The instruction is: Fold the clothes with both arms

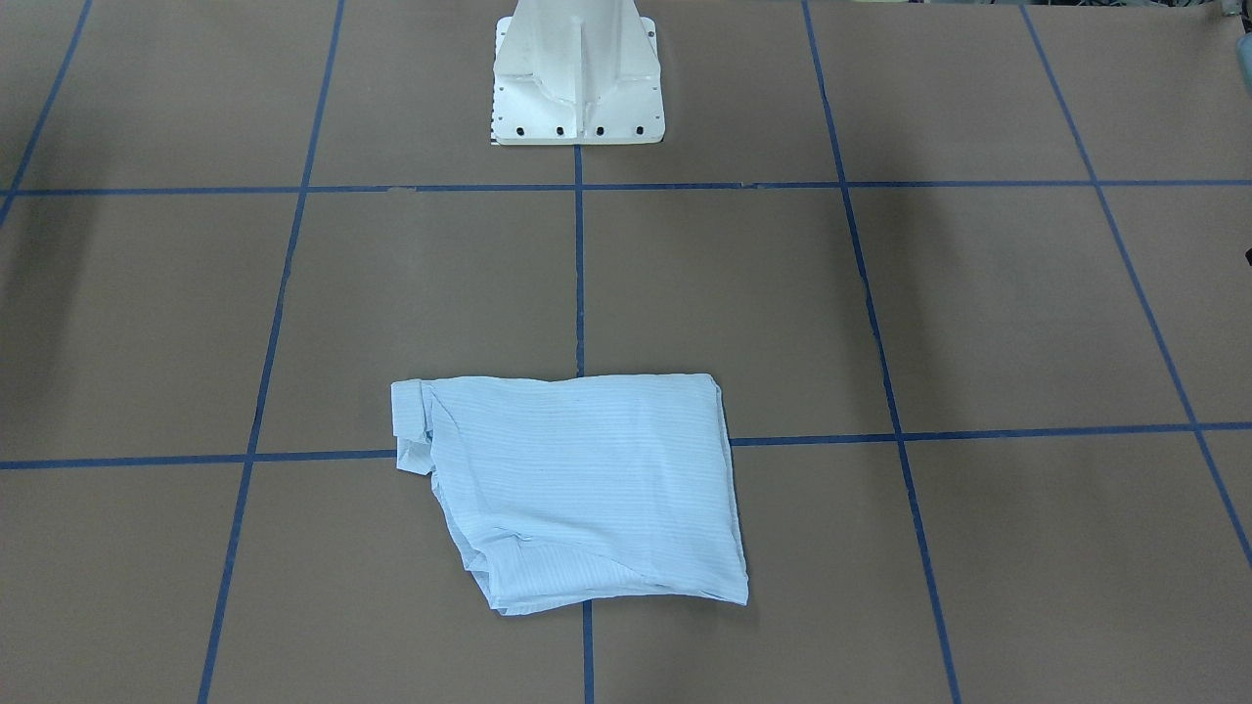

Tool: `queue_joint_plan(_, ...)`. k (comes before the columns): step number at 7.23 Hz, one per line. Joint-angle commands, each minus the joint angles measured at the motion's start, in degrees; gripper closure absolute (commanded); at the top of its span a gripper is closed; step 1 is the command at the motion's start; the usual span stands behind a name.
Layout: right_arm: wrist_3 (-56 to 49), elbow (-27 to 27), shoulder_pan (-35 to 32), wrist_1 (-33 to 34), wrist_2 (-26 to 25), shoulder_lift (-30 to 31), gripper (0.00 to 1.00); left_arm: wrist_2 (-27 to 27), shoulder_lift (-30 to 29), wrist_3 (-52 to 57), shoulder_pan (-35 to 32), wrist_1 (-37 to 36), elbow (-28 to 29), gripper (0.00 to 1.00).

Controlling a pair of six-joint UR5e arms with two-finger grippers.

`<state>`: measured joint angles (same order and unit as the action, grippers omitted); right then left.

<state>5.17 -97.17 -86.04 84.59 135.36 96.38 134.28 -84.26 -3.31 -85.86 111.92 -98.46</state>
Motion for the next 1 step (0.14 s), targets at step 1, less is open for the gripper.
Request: queue_joint_plan(1, 0.02, 0.4, 0.0, -0.04, -0.27, -0.13, 0.0, 0.1, -0.64, -0.03, -2.03, -0.48, -0.07, 0.0)
